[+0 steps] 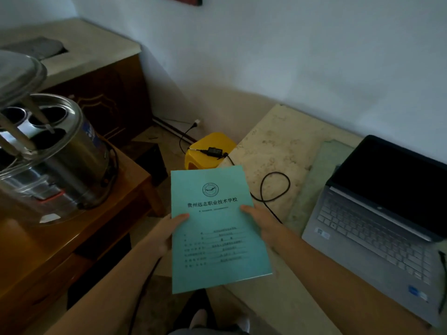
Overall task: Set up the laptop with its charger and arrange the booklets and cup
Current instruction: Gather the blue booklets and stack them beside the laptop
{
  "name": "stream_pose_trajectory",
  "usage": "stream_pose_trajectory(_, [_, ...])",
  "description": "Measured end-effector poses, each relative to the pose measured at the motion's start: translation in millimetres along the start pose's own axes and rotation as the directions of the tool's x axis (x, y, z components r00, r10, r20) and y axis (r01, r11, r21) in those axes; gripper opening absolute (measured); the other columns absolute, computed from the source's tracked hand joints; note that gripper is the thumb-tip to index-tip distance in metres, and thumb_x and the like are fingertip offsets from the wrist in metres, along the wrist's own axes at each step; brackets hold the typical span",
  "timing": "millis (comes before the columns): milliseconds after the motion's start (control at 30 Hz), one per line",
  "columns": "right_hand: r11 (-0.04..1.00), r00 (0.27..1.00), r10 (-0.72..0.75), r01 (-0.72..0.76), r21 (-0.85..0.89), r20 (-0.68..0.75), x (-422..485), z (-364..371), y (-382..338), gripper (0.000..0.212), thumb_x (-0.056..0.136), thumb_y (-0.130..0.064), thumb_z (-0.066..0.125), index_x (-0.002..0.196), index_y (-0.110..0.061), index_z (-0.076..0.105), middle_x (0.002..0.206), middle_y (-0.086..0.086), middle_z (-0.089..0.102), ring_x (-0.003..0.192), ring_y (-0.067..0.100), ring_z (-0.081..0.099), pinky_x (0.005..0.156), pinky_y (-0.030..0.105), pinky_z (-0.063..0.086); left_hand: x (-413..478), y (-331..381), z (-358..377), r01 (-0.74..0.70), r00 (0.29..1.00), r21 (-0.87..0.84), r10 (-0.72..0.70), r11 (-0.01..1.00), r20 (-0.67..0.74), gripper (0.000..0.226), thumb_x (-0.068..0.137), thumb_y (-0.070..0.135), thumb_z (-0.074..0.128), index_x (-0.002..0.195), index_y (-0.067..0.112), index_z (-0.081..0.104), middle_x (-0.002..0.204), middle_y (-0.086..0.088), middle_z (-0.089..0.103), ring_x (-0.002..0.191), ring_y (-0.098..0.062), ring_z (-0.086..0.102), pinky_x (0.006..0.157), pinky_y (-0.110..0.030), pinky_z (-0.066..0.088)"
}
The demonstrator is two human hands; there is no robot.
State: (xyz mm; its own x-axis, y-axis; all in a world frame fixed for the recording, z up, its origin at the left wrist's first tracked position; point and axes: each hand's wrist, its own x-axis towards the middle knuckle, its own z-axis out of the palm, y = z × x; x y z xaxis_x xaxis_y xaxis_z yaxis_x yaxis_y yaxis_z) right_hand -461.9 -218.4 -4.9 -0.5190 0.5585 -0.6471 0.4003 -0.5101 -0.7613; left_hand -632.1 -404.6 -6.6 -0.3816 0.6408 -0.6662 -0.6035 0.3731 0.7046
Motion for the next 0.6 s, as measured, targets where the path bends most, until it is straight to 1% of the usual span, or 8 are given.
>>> stream_pose_trajectory(67, [0.998,0.999,-0.014,0.016,0.066,-0.035,-6.8,-4.7,-5.8,0.014,0.091,-0.015,0.058,0.102,-0.015,0.067,0.089,0.004,0.072,0.082,0.024,0.068,0.068,0.035,0.055,4.1,7.8,7.4,-0.015,0.998,0.012,0.014,1.000,0.069,0.031,0.090,0.016,0.056,0.121,0.013,0.057,0.114,-0.017,0.067,0.100,-0.036,0.065,0.080,-0.049,0.055])
stream_pose_trajectory(100, [0.996,0.998,-0.023,0.029,0.084,-0.065,-10.7,-8.7,-7.9,0.017,0.090,-0.015,0.058,0.104,-0.014,0.067,0.089,0.004,0.072,0.082,0.024,0.068,0.069,0.035,0.055,6.6,11.8,12.1,-0.023,0.995,0.033,0.019,0.999,0.102,0.032,0.090,0.015,0.056,0.122,0.014,0.057,0.115,-0.016,0.067,0.100,-0.036,0.065,0.080,-0.049,0.055])
stream_pose_trajectory(133, [0.995,0.995,-0.031,0.039,0.096,-0.090,-15.2,-13.5,-9.4,0.020,0.090,-0.015,0.058,0.108,-0.012,0.066,0.094,0.006,0.072,0.087,0.027,0.067,0.076,0.040,0.056,8.6,16.2,18.4,-0.028,0.991,0.055,0.021,0.998,0.136,0.033,0.090,0.014,0.056,0.123,0.014,0.056,0.117,-0.016,0.066,0.102,-0.036,0.065,0.080,-0.049,0.054])
stream_pose_trajectory(200, [0.993,0.990,-0.019,0.035,0.110,-0.140,-24.4,-25.5,-9.2,0.025,0.091,-0.016,0.057,0.114,-0.010,0.063,0.109,0.013,0.068,0.104,0.034,0.063,0.095,0.049,0.049,13.2,23.1,32.7,-0.042,0.982,0.092,0.024,0.995,0.190,0.037,0.089,0.012,0.058,0.125,0.015,0.054,0.118,-0.017,0.065,0.101,-0.036,0.065,0.075,-0.048,0.055])
stream_pose_trajectory(267, [0.990,0.974,0.010,0.022,0.141,-0.226,-33.9,-40.6,-5.0,0.025,0.090,-0.018,0.059,0.113,-0.008,0.063,0.116,0.016,0.066,0.108,0.036,0.061,0.100,0.050,0.046,18.8,26.9,48.5,-0.053,0.973,0.111,0.026,0.992,0.228,0.038,0.086,0.008,0.061,0.122,0.017,0.055,0.115,-0.015,0.067,0.101,-0.036,0.066,0.076,-0.050,0.056])
stream_pose_trajectory(333, [0.982,0.957,0.018,0.038,0.184,-0.291,-45.3,-55.3,2.4,0.028,0.090,-0.016,0.060,0.115,-0.003,0.064,0.117,0.019,0.066,0.107,0.037,0.062,0.099,0.052,0.047,23.0,26.6,65.3,-0.036,0.968,0.153,-0.004,0.988,0.251,0.035,0.084,0.007,0.063,0.118,0.015,0.059,0.115,-0.017,0.067,0.103,-0.037,0.064,0.084,-0.053,0.052])
stream_pose_trajectory(467, [0.957,0.919,0.028,0.089,0.278,-0.393,-75.0,-80.6,25.1,0.029,0.090,-0.012,0.058,0.117,-0.003,0.063,0.113,0.021,0.067,0.102,0.038,0.064,0.095,0.051,0.049,28.2,16.5,98.8,0.009,0.954,0.264,-0.087,0.964,0.286,0.032,0.081,0.007,0.066,0.113,0.006,0.061,0.108,-0.019,0.069,0.095,-0.035,0.067,0.075,-0.046,0.054])
stream_pose_trajectory(600, [0.935,0.856,0.053,0.138,0.325,-0.514,-114.5,-102.2,60.5,0.026,0.089,-0.012,0.058,0.112,-0.004,0.065,0.108,0.020,0.069,0.099,0.039,0.066,0.092,0.054,0.051,26.5,-2.5,132.7,0.042,0.891,0.405,-0.218,0.913,0.398,0.029,0.083,0.007,0.064,0.111,0.004,0.061,0.103,-0.018,0.070,0.092,-0.034,0.068,0.074,-0.046,0.055])
